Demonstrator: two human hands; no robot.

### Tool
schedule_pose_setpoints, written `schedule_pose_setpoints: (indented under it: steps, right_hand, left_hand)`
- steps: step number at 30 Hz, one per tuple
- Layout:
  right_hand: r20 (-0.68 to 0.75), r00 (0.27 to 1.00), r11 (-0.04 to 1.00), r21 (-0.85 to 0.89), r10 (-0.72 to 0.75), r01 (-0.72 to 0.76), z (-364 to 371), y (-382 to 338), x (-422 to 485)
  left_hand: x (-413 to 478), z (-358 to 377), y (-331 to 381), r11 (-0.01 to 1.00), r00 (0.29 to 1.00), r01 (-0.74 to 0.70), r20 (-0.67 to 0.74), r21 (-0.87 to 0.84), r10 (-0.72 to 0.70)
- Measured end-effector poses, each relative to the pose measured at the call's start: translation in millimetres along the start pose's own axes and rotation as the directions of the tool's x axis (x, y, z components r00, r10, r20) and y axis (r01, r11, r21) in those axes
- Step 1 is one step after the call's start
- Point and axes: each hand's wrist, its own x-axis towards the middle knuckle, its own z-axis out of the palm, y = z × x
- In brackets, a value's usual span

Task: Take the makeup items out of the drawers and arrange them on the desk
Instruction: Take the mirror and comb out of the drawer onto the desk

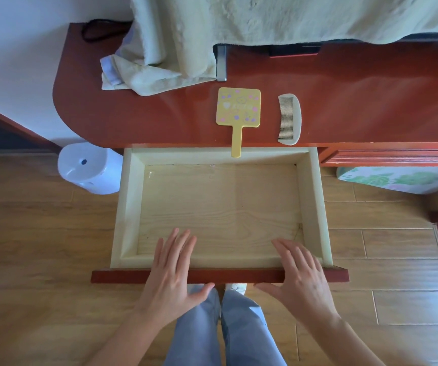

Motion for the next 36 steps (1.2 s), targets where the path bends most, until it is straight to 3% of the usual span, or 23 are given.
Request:
schedule_pose_setpoints:
  steps: [4, 10, 16, 23, 31, 36]
  right_hand:
    - [0.017, 0.995, 0.994, -0.049, 0.101, -0.100, -3.1, 2.7, 8.9]
    - [-0.053, 0.995, 0.995, -0.057, 0.083, -0.086, -8.8, 4.3, 41.8]
    - [-0.073, 0.996, 0.988, -0.152, -0.045, 0.033, -17.7, 8.4, 88.2]
    - [-0.100, 0.977, 0.948, -0.280, -0.186, 0.152, -25.4, 11.1, 141.9]
    - [-0.239, 0.969, 0.974, -0.228, -0.065, 0.009, -16.7, 14.7, 164.5]
    - [-0.241, 0.966, 0.968, -0.247, -0.095, 0.034, -15.3, 16.5, 180.5]
  left_hand:
    - [7.5, 1.0, -12.3, 0.988, 0.987, -0.154, -0.051, -0.002, 0.154]
    - [42.6, -6.2, -19.0, 0.997, 0.998, -0.056, -0.011, 0.046, 0.056]
    - [83.6, -17.5, -23.6, 0.990, 0.998, 0.058, 0.014, 0.127, -0.060]
    - [133.2, -27.8, -39.4, 0.980, 0.999, 0.049, -0.013, 0.191, -0.047]
    - [169.0, -32.3, -53.2, 0.975, 0.998, 0.053, -0.045, 0.215, -0.044]
    - [183.4, -29.8, -57.9, 0.979, 0.998, 0.048, -0.059, 0.199, -0.037]
